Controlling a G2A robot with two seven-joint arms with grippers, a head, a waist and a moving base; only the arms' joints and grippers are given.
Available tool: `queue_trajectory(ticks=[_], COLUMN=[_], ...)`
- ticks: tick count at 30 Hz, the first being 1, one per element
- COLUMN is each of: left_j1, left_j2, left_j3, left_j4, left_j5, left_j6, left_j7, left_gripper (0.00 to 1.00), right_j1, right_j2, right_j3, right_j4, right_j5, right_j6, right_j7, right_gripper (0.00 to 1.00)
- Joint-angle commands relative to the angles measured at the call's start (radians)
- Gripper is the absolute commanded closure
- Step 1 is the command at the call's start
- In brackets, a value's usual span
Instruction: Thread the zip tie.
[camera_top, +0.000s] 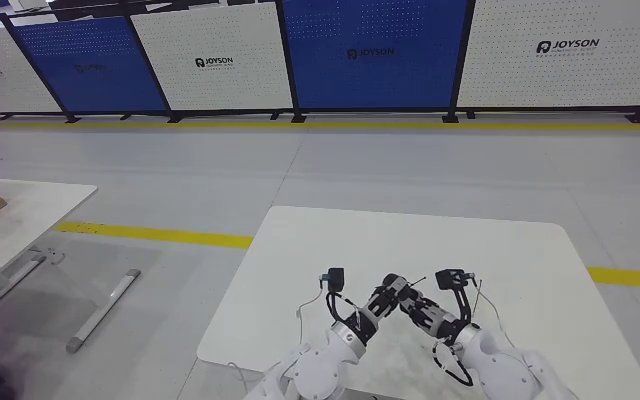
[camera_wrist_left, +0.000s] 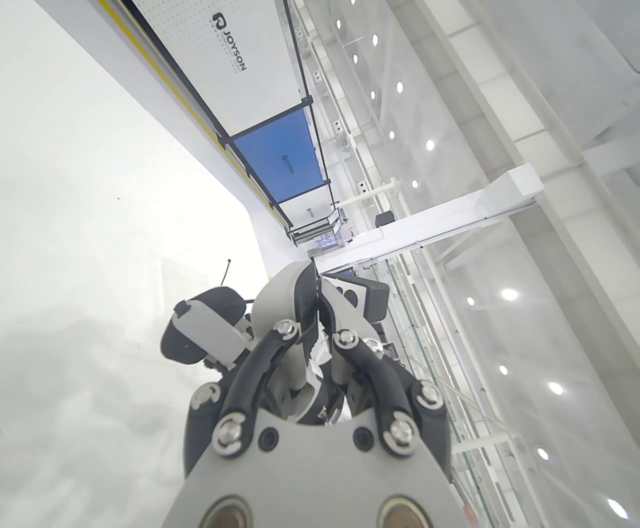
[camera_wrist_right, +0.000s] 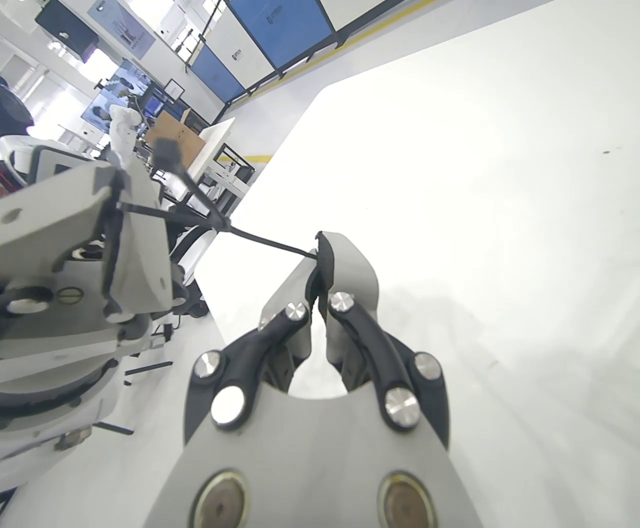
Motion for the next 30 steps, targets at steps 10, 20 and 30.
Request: queue_trajectory(ticks=[10,20,30], left_j1=[0.007,0.008,0.007], left_j2=[0.002,0.003,0.002], left_j3=[-0.005,-0.003,-0.001], left_j4=[-0.006,-0.015,-0.012], left_j5=[0.005,0.011,0.011], left_j6=[0.002,0.004,0.004], left_j7=[-0.003,-0.002,0.004], left_gripper=[1.00,1.00,1.00], right_j1=[0.011,0.018,0.023], right_j2=[-0.005,-0.006,-0.007], right_j3=[-0.026,-0.031,-0.034], right_j4=[0.023,0.038,0.050], right_j5=[-0.024,-0.027,-0.031], right_j6=[0.012,0.009,0.008], right_j7=[-0.007,0.001,0.002], right_gripper=[1.00,1.00,1.00])
